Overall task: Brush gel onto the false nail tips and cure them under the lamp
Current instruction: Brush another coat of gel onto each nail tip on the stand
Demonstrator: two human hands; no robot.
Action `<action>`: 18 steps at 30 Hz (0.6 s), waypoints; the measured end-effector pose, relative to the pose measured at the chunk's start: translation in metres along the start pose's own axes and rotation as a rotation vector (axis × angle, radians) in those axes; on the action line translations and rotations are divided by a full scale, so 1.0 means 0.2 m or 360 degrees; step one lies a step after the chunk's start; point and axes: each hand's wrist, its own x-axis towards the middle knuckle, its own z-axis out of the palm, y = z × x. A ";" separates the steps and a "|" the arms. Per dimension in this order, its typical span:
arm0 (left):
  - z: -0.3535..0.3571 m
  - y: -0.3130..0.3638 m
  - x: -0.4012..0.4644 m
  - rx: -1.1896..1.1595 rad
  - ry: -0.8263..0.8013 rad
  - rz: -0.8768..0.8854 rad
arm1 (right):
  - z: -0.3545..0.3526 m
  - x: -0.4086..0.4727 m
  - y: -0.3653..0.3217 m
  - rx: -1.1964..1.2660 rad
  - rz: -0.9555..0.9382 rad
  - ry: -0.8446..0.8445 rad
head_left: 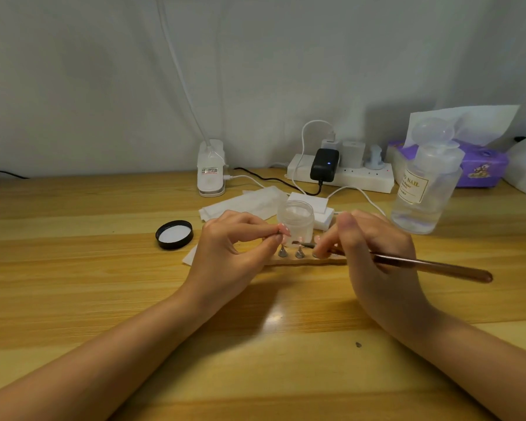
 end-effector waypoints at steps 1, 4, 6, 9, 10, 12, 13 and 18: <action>0.00 0.00 0.00 -0.0003 0.0003 0.0001 | 0.00 0.00 0.00 0.0000 0.0006 0.0009; 0.00 0.00 0.00 -0.0004 0.0013 0.0006 | 0.01 0.01 -0.01 -0.0066 -0.0067 -0.0051; 0.00 0.00 0.00 0.0012 0.0015 0.0003 | 0.03 0.01 0.00 -0.0112 -0.0136 -0.0113; 0.00 0.00 0.00 0.0005 0.0013 -0.0011 | 0.02 0.00 0.01 -0.0090 -0.0126 -0.0084; 0.00 0.00 0.00 -0.0001 0.0011 -0.0013 | 0.01 0.00 0.01 -0.0080 -0.0097 -0.0046; 0.00 0.00 0.00 -0.0010 0.0007 -0.0015 | 0.00 0.00 0.02 -0.0087 -0.0060 -0.0003; 0.00 0.00 0.00 -0.0010 0.0007 -0.0014 | 0.00 0.00 0.02 -0.0090 -0.0063 -0.0007; 0.00 0.00 0.00 0.0006 0.0004 -0.0005 | 0.02 0.00 0.01 -0.0159 -0.0204 -0.0129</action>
